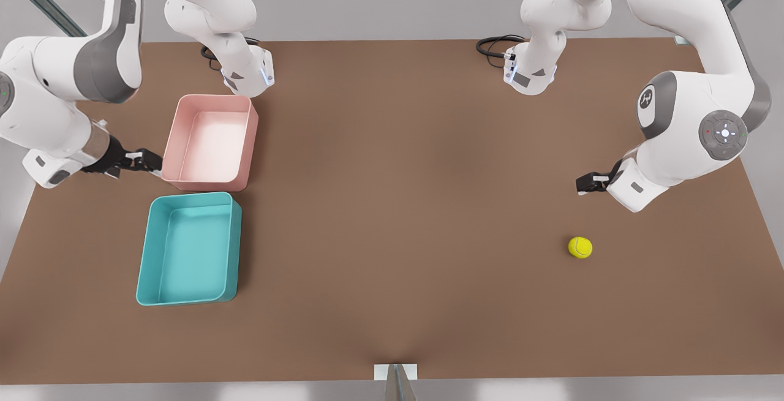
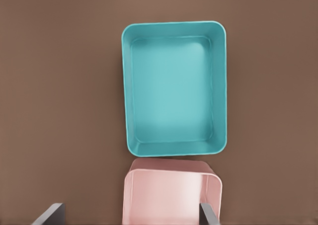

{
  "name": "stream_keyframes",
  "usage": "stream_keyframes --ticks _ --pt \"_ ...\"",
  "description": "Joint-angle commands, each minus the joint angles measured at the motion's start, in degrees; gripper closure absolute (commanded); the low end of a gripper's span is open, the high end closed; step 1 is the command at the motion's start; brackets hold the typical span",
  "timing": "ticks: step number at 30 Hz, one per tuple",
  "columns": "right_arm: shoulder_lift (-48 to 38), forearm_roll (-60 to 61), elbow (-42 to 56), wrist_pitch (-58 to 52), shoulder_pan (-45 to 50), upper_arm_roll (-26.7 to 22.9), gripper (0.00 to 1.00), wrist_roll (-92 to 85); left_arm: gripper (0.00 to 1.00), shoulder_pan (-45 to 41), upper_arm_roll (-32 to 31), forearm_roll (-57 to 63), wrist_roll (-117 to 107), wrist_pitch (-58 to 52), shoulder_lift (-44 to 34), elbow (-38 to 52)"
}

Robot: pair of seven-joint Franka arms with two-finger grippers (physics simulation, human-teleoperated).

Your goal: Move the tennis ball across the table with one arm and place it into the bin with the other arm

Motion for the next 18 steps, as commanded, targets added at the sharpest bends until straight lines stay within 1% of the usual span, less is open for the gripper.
stream_keyframes --ticks 1,4,5,6,7,8,9,10,11,12,13,14,15,18 --pt "-0.15 -0.08 0.08 -1.03 -0.04 -0.13 0.0 -0.02 0.0 0.0 0.0 0.04 -0.95 0.11 -0.08 0.1" --pt "0.99 -0.78 0.6 -1.03 0.49 -0.22 0.0 0.16 0.0 0.09 0.36 0.12 -0.43 0.9 0.36 -0.16" --pt "1.52 -1.22 0.43 -0.68 0.49 -0.13 0.0 0.33 0.04 0.79 0.44 0.12 2.39 4.23 2.03 -0.52" --pt "2.93 -1.05 0.34 -0.86 0.67 -0.13 0.0 0.42 0.76 2.46 0.79 0.3 3.0 9.59 6.07 -0.69" --pt "3.11 -1.05 0.25 -0.68 0.67 -0.13 0.0 0.33 0.79 3.43 0.8 0.04 8.35 13.29 8.53 -1.22" --pt "3.37 -1.05 0.25 -0.24 0.67 -0.13 0.0 0.42 0.79 5.27 0.88 -1.9 19.69 20.22 10.12 -3.33" --pt "4.07 -0.96 0.25 -0.16 0.67 -0.13 0.0 0.42 0.79 5.54 1.32 -1.46 22.33 22.34 11.34 -4.03" --pt "4.16 -1.05 0.34 0.63 0.4 -0.13 0.0 0.33 0.79 6.32 1.59 -0.24 33.18 22.61 13.45 -4.03" --pt "4.42 -1.05 0.25 0.81 0.23 -0.13 0.0 0.33 0.79 6.85 2.37 3.53 51.85 22.87 14.33 -4.03" --pt "4.95 -1.05 0.34 1.16 0.4 -0.13 0.0 0.33 0.79 7.38 4.4 3.82 70.76 25.16 16.09 -4.03" --pt "5.04 -1.05 0.34 1.6 0.23 -0.13 0.0 0.33 0.79 7.65 4.4 4.08 80.32 26.73 16.71 -4.03" --pt "5.13 -1.05 0.25 1.95 0.14 -0.13 0.0 0.33 0.79 8.7 4.58 3.99 92.97 33.83 16.97 -7.18" --pt "5.13 -1.05 0.17 2.13 0.14 -0.13 0.0 0.33 0.79 9.23 5.01 3.99 96.07 35.96 17.24 -8.16" --pt "5.65 -0.7 -0.19 2.39 0.14 -0.13 0.0 0.33 0.79 10.46 5.1 6.1 112.42 36.06 24.18 -5.7"
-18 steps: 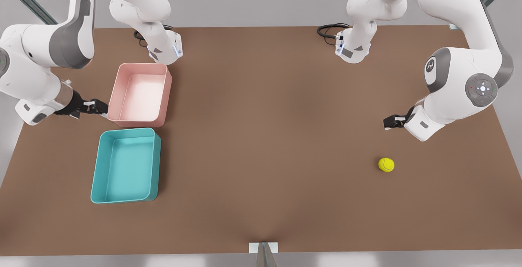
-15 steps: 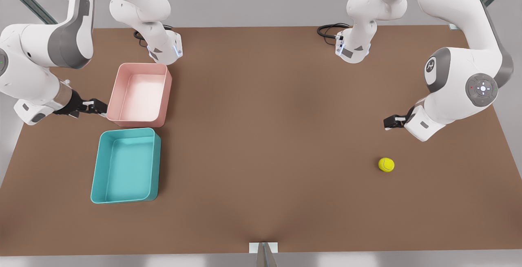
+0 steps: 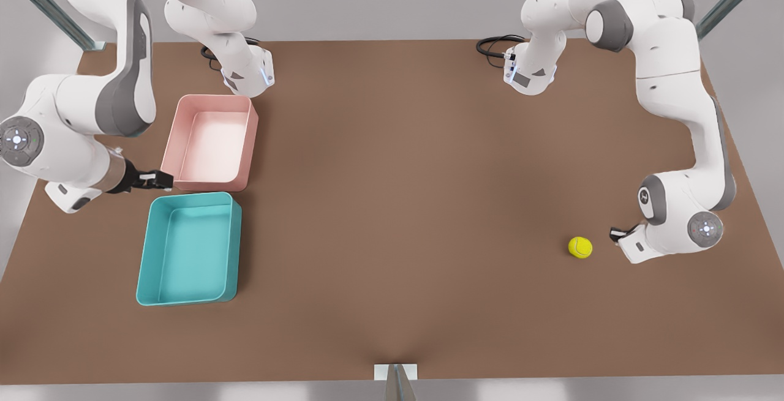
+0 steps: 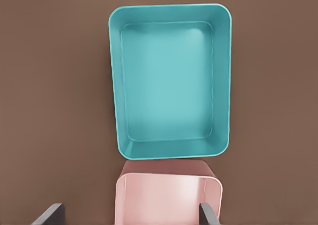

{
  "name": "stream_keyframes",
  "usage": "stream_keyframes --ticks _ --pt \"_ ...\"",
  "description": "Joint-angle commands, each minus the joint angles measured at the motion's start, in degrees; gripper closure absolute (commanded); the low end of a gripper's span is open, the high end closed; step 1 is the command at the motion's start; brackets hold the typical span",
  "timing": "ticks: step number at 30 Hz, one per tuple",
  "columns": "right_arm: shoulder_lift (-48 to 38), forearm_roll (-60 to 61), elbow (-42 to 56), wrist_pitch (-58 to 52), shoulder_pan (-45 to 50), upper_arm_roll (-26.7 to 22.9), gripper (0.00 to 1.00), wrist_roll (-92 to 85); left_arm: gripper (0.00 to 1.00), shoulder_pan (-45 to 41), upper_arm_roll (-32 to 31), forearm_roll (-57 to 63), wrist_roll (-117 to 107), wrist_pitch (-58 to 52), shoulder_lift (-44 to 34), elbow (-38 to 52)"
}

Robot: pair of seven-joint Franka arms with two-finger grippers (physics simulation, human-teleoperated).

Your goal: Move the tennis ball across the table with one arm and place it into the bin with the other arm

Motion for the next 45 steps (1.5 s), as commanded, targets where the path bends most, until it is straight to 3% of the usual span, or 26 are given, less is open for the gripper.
stream_keyframes --ticks 1,5,10,33,37,39,41,43,45 --pt "0.22 0.35 -0.07 0.89 -0.02 -0.02 0.0 0.12 0.79 0.25 0.02 2.43 80.12 8.18 1.38 0.35" --pt "0.57 0.52 -0.34 0.8 -0.11 -0.02 0.0 0.12 0.79 1.31 -0.16 7.79 84.53 14.6 1.2 -3.33" --pt "0.92 0.79 -0.69 0.89 -0.19 -0.11 0.0 0.12 0.79 0.69 -0.33 13.5 86.81 12.4 0.32 -6.94" --pt "1.36 1.05 -0.95 1.06 -0.11 -0.11 0.0 0.12 0.79 -0.19 -0.33 13.33 72.05 15.82 4.01 -9.31" --pt "1.36 1.05 -0.95 1.06 -0.11 -0.11 0.0 0.12 0.79 -6.16 -0.33 7.9 59.57 15.65 3.75 -10.72" --pt "1.36 1.05 -0.95 1.06 -0.11 -0.11 0.0 0.12 0.79 -11.43 -2.0 1.65 44.84 14.42 -0.37 -13.35" --pt "1.36 1.14 -0.95 1.06 -0.11 -0.02 0.0 0.12 0.79 -13.99 -5.78 -13.73 17.39 6.51 -4.42 -11.78" --pt "1.36 1.49 -0.95 1.06 -0.11 -0.11 0.0 0.12 0.79 -12.23 -5.43 -25.43 14.92 4.57 -4.51 -10.81" --pt "1.36 1.49 -0.95 1.06 -0.11 -0.11 0.0 0.12 0.79 -12.32 -5.52 -18.05 14.83 4.58 -4.51 -10.81"
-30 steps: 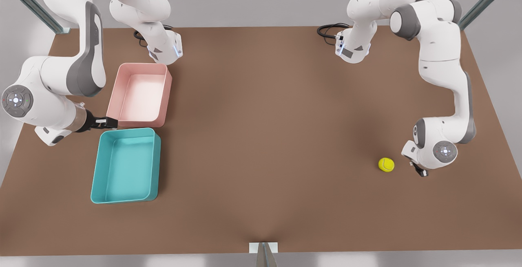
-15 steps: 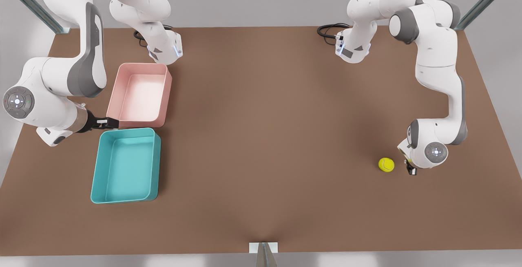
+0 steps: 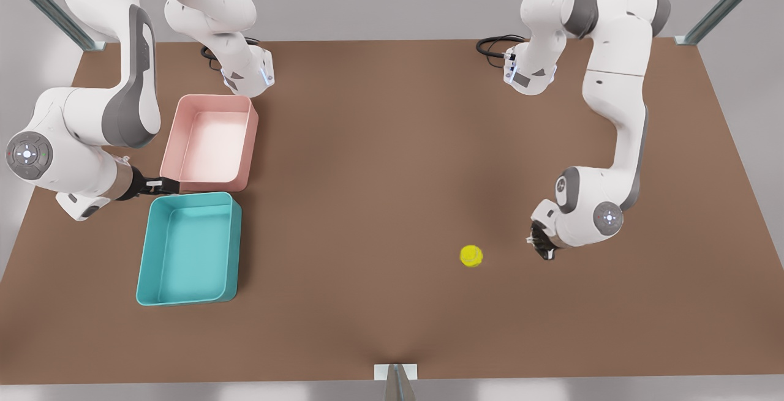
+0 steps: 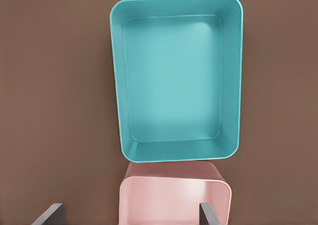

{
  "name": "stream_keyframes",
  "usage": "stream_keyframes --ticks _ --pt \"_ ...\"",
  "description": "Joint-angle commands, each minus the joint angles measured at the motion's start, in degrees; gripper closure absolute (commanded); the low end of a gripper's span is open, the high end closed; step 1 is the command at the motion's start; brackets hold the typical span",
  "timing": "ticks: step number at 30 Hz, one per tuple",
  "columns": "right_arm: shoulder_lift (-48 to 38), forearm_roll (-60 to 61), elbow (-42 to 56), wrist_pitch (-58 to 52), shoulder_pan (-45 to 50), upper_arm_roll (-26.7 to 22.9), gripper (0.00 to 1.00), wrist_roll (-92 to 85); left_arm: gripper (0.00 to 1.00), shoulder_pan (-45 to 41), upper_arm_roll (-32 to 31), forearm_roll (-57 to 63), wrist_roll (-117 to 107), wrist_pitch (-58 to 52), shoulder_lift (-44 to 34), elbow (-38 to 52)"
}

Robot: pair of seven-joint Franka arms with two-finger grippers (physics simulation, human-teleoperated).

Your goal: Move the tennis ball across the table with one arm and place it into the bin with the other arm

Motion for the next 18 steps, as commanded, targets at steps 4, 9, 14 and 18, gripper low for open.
stream_keyframes --ticks 4,9,14,18 --pt "1.34 0.67 0.11 1.04 0.35 -0.02 0.0 0.09 0.0 2.32 1.72 12.48 -79.82 -33.17 -4.74 17.78" --pt "8.81 2.69 2.05 10.71 8.0 0.33 0.0 8.43 0.0 2.23 1.89 9.05 -96.92 -43.38 -10.99 23.84" --pt "24.01 6.21 16.89 13.97 12.04 0.42 0.0 14.32 0.0 2.94 1.89 8.79 -91.29 -42.77 -9.41 24.64" --pt "30.35 8.41 20.33 19.5 12.13 1.21 0.0 16.52 0.0 2.94 1.98 8.79 -90.23 -42.24 -8.88 24.73"
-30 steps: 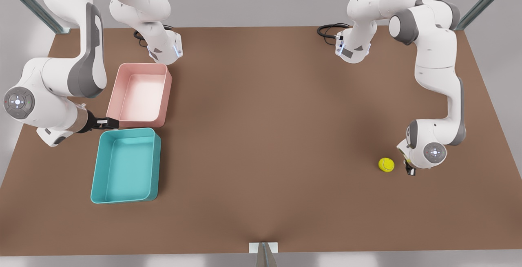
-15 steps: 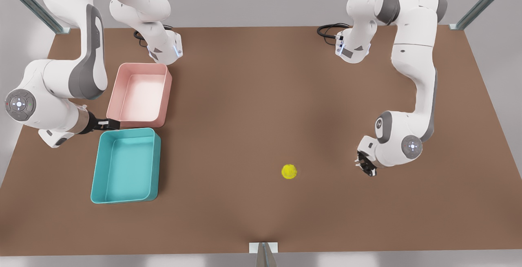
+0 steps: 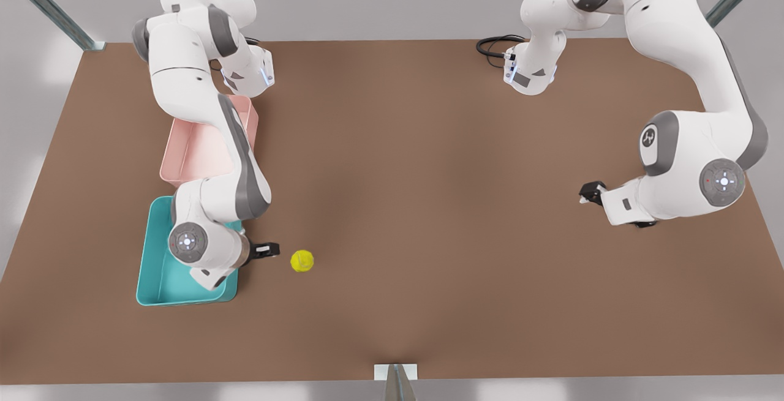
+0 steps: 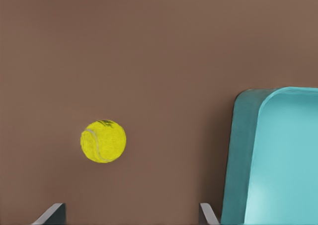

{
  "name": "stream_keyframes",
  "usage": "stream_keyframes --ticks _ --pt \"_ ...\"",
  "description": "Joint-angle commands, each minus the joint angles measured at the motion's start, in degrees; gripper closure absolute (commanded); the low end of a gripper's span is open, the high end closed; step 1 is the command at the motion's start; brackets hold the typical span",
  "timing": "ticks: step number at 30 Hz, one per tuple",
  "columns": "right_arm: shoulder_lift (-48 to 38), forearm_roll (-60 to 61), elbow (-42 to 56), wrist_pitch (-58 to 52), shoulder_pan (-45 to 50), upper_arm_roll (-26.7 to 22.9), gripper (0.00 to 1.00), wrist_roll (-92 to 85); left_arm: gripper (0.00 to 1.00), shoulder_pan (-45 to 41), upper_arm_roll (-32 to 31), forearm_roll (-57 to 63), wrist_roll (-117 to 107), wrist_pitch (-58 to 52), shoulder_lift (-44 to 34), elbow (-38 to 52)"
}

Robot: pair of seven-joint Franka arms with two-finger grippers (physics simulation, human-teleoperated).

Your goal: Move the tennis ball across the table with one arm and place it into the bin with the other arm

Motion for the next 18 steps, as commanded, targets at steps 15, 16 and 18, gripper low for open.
stream_keyframes --ticks 15,16,18 --pt "3.13 2.26 -10.63 15.94 1.68 -0.05 0.0 10.02 0.0 0.26 0.0 -0.02 -33.94 -0.77 0.77 -0.05" --pt "2.6 2.26 -11.95 15.94 1.68 -0.05 0.0 10.02 0.0 0.26 0.0 -0.02 -33.06 -0.77 0.77 -0.05" --pt "0.93 2.35 -14.41 16.12 1.77 -0.05 0.0 10.02 0.0 0.18 -0.09 0.07 -33.06 -0.77 0.77 -0.05"
